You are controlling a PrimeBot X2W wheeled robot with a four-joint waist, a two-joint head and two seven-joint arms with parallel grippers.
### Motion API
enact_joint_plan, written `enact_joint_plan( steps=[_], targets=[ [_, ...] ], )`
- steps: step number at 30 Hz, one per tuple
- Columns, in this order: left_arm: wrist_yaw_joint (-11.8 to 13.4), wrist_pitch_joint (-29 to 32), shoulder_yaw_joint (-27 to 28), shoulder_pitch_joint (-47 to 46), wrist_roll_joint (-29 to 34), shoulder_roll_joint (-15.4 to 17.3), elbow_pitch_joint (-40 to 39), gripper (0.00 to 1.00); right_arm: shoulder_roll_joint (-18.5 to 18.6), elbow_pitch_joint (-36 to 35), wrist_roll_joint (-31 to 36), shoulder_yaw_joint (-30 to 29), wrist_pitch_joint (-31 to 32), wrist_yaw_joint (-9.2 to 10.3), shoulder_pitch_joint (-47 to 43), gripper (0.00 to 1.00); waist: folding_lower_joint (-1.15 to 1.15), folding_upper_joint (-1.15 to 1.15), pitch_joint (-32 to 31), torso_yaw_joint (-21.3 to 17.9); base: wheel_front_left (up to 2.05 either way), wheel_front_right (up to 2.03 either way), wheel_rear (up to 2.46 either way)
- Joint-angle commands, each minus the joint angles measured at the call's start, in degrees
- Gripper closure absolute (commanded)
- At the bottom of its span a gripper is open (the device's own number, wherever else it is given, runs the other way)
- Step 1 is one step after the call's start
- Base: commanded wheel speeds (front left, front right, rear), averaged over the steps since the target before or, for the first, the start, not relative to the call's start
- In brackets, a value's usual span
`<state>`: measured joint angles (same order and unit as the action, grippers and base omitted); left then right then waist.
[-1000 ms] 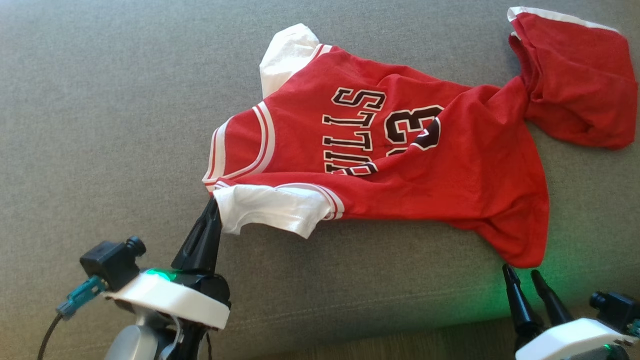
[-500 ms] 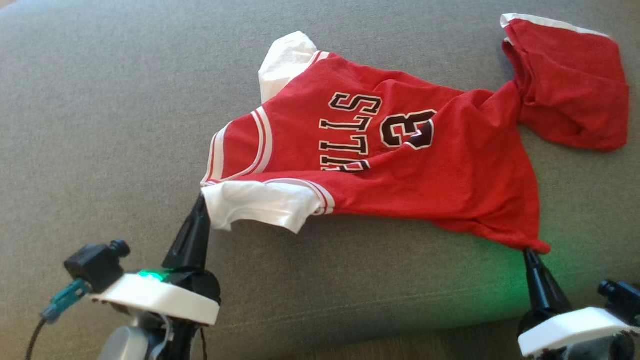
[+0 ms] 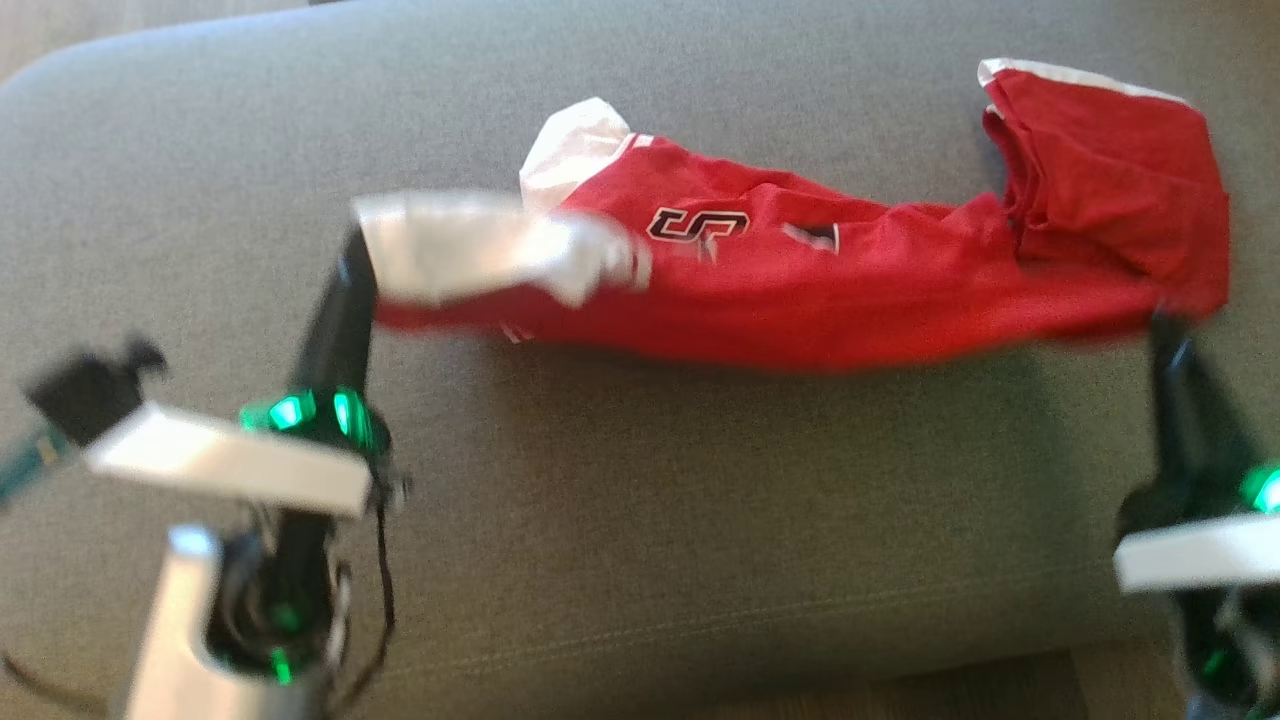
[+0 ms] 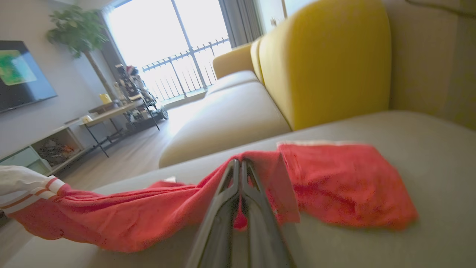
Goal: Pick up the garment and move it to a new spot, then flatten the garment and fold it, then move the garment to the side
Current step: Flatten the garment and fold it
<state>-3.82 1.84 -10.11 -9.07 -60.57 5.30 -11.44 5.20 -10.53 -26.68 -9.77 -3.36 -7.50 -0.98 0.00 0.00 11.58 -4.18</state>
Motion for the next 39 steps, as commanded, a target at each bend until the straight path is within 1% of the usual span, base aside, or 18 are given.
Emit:
enact_joint_plan(
  steps=[1, 4, 8, 12, 16, 19, 22, 24, 26, 28, 30, 32, 33, 35, 37, 39],
  targets=[
    [0.81, 1.39, 2.52, -4.77, -1.03, 0.53, -3.23, 1.00, 2.17, -3.32, 0.59, 0.62, 0.58, 0.01, 4.05, 1.00, 0.00, 0.00, -0.76, 0.12, 0.00, 0.00, 0.00],
    [4.31, 5.54, 3.76, -11.91, -4.43, 0.62, -4.81, 1.00, 4.82, -5.75, 1.84, -0.12, 2.79, 0.01, 10.13, 1.00, 0.00, 0.00, -2.28, 0.28, 0.00, 0.00, 0.00],
    [9.74, 10.16, 5.80, -23.17, -7.65, 0.99, -4.41, 1.00, 7.77, -6.58, 3.24, -0.88, 5.81, 0.01, 19.90, 1.00, 0.00, 0.00, -4.35, 0.34, 0.00, 0.00, 0.00],
    [15.49, 13.31, 8.38, -33.99, -10.10, 1.41, 0.08, 1.00, 10.13, -4.34, 4.53, -1.45, 8.43, 0.01, 29.17, 1.00, 0.00, 0.00, -6.17, 0.46, 0.00, 0.00, 0.00],
    [20.52, 15.62, 10.72, -41.41, -11.58, 2.57, 6.46, 1.00, 12.19, -0.39, 5.62, -0.58, 10.63, 0.01, 35.46, 1.00, 0.00, 0.00, -7.15, 0.57, 0.00, 0.00, 0.00],
    [22.44, 16.67, 11.00, -44.92, -11.14, 3.95, 10.00, 1.00, 13.45, 2.69, 5.96, 0.77, 11.50, 0.01, 38.58, 1.00, 0.00, 0.00, -6.99, 0.75, 0.00, 0.00, 0.00],
    [22.57, 17.11, 10.25, -47.62, -9.85, 5.32, 13.28, 1.00, 13.94, 6.34, 6.06, 3.41, 12.40, 0.01, 41.64, 1.00, 0.00, 0.00, -5.51, 0.77, 0.00, 0.00, 0.00],
    [21.58, 16.70, 9.56, -49.67, -8.69, 6.10, 16.04, 1.00, 13.57, 9.32, 6.35, 6.10, 12.29, 0.01, 44.56, 1.00, 0.00, 0.00, -3.85, 0.59, 0.00, 0.00, 0.00],
    [19.19, 15.49, 8.81, -52.39, -7.45, 6.62, 19.41, 1.00, 12.72, 13.10, 6.84, 9.15, 11.23, 0.01, 48.38, 1.00, 0.00, 0.00, -1.71, 0.35, 0.00, 0.00, 0.00],
    [16.78, 13.09, 7.78, -55.79, -4.91, 7.54, 23.81, 1.00, 11.88, 17.60, 8.40, 12.13, 9.08, 0.01, 52.83, 1.00, 0.00, 0.00, 0.72, 0.05, 0.00, 0.00, 0.00],
    [13.14, 9.75, 6.91, -60.16, -2.58, 8.06, 27.72, 1.00, 10.84, 22.15, 10.66, 13.73, 5.48, 0.01, 57.82, 1.00, 0.00, 0.00, 3.43, -0.10, 0.00, 0.00, 0.00],
    [9.60, 5.75, 5.72, -64.66, 0.52, 8.84, 31.12, 1.00, 9.82, 26.06, 13.08, 14.02, 1.22, 0.01, 62.52, 1.00, 0.00, 0.00, 6.19, 0.07, 0.00, 0.00, 0.00],
    [9.60, 5.75, 5.72, -64.66, 0.52, 8.84, 31.12, 1.00, 9.82, 26.06, 13.08, 14.02, 1.22, 0.01, 62.52, 1.00, 0.00, 0.00, 6.19, 0.07, 0.00, 0.00, 0.00],
    [5.62, 2.59, 3.73, -68.51, 3.38, 9.31, 33.61, 1.00, 9.49, 28.86, 15.59, 13.70, -2.90, 0.01, 66.33, 1.00, 0.00, 0.00, 8.87, 0.73, 0.00, 0.00, 0.00],
    [1.38, -0.01, 3.17, -70.51, 3.43, 8.52, 34.85, 1.00, 9.66, 30.49, 17.35, 13.58, -6.22, 0.01, 68.01, 1.00, 0.00, 0.00, 10.80, 1.70, 0.00, 0.00, 0.00],
    [-1.45, -1.52, 2.84, -69.69, 2.26, 7.78, 34.94, 1.00, 10.21, 30.93, 18.41, 13.91, -7.77, 0.01, 66.94, 1.00, 0.00, 0.00, 11.91, 2.75, 0.00, 0.00, 0.00]
  ],
)
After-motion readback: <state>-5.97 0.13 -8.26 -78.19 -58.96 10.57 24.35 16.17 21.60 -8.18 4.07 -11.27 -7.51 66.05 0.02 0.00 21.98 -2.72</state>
